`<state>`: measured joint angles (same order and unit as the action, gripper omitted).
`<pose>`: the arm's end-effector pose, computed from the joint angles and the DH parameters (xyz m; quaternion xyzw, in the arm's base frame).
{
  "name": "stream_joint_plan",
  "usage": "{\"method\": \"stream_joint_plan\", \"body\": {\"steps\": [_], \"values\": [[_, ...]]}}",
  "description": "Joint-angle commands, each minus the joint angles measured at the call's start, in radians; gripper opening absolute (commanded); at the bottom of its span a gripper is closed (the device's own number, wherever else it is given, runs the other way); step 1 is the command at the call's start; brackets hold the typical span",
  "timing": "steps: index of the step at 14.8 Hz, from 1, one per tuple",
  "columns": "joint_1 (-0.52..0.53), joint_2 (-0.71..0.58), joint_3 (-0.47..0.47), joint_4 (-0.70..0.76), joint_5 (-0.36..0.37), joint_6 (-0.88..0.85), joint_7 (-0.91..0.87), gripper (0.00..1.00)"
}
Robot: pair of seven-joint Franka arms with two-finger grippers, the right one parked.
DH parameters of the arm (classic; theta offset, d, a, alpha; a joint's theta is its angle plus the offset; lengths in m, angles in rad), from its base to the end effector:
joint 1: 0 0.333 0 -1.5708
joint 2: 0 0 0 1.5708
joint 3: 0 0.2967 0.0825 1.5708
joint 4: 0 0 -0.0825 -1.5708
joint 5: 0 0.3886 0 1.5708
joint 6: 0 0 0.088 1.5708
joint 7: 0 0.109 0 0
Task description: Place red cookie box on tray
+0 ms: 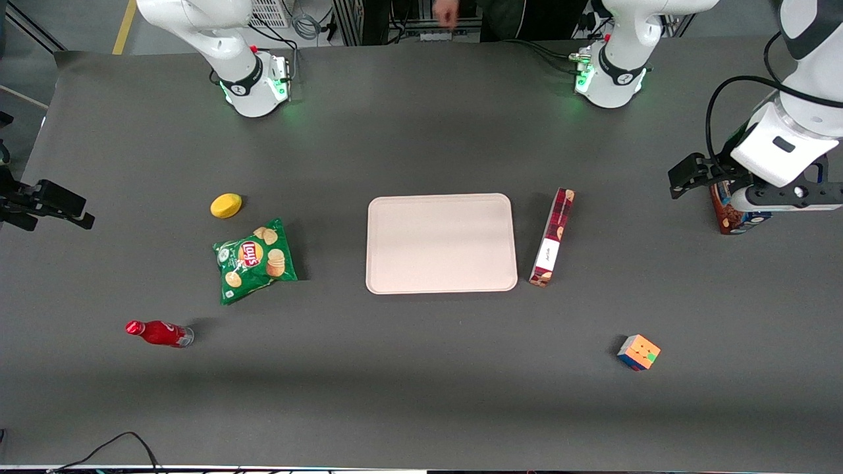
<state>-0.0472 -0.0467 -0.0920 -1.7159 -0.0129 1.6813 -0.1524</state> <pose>0.5471 -0.0789 0.5691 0.9999 0.0073 0.0053 0.0051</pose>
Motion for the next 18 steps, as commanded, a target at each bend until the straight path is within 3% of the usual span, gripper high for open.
{"method": "stream_joint_plan", "body": {"steps": [1, 12, 18], "values": [[0.000, 0.007, 0.005, 0.024, -0.007, -0.025, 0.016, 1.00], [0.000, 0.007, 0.003, 0.024, -0.005, -0.060, 0.028, 1.00], [-0.008, 0.008, -0.006, 0.016, -0.007, -0.083, 0.125, 1.00]]}}
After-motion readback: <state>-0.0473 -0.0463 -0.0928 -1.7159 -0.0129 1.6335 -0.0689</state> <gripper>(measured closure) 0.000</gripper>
